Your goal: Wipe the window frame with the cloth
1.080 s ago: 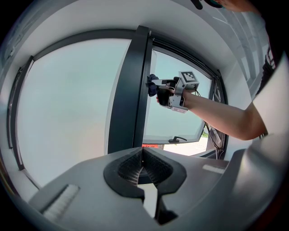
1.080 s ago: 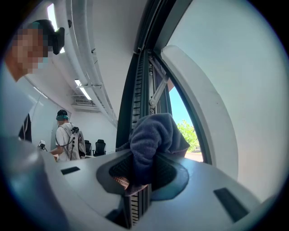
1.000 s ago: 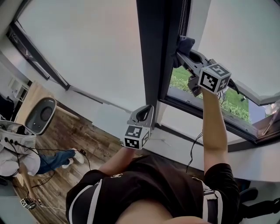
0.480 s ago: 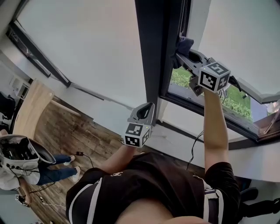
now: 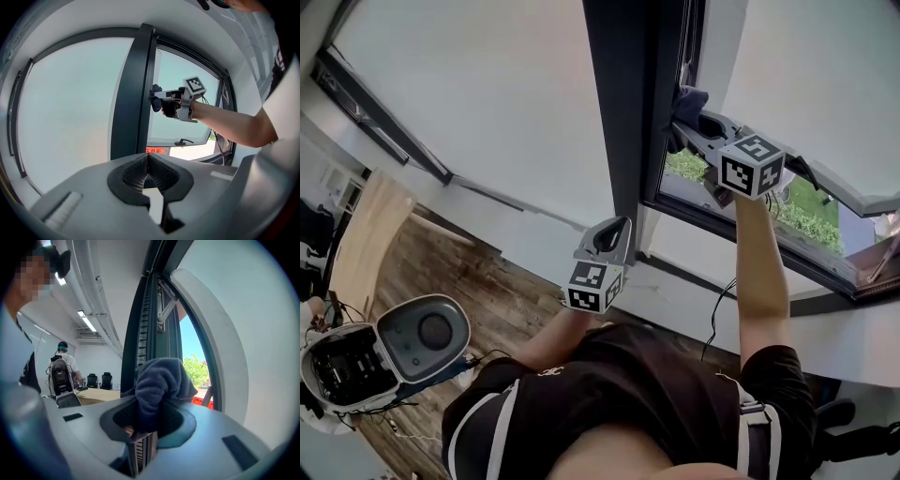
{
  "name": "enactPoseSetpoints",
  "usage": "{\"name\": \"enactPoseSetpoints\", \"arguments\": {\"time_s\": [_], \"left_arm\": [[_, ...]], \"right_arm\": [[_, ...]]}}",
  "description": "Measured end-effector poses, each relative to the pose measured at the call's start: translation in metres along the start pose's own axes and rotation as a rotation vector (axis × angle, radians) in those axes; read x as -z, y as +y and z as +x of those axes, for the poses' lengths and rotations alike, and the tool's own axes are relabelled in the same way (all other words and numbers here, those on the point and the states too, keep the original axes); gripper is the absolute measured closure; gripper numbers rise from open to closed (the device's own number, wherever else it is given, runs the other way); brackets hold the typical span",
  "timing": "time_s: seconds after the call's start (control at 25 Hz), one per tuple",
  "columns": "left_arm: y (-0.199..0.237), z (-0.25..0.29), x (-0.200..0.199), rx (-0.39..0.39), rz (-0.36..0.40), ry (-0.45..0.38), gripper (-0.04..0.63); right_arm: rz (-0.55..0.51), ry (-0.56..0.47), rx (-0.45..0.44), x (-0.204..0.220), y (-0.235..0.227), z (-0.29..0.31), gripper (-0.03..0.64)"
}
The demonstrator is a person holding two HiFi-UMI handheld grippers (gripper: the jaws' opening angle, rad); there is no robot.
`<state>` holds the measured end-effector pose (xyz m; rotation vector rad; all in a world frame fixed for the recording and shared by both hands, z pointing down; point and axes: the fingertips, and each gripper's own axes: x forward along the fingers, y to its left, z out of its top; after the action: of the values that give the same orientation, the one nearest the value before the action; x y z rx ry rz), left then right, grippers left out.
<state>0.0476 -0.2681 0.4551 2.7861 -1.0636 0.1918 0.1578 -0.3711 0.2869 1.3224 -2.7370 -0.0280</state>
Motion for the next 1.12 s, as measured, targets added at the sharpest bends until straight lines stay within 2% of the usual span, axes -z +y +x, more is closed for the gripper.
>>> {"name": "enactPoseSetpoints", "arguments": {"time_s": [0.4, 0.6, 0.84, 1.12], "left_arm": [[-0.003, -0.002, 0.004, -0.005, -0.001, 0.003, 0.586], [0.021, -0.008, -0.005, 0.001, -0.009, 0.012, 0.586], [-0.004, -0.003, 0.003, 0.007, 0.003, 0.014, 0.586], [-0.003, -0.004, 0.009, -0.004, -0.003, 0.023, 0.586]], "right_arm": [[-0.014, 0.031, 0.006, 0.011, 0.001, -0.002, 0.529], [-0.004, 0.061, 0.022, 0.014, 0.006, 0.022, 0.529], [-0.008, 0.1, 0.014, 0.035, 0.005, 0.005, 0.529], [0.003, 0.132, 0.005, 0.053, 0.005, 0.003, 0.528]]}}
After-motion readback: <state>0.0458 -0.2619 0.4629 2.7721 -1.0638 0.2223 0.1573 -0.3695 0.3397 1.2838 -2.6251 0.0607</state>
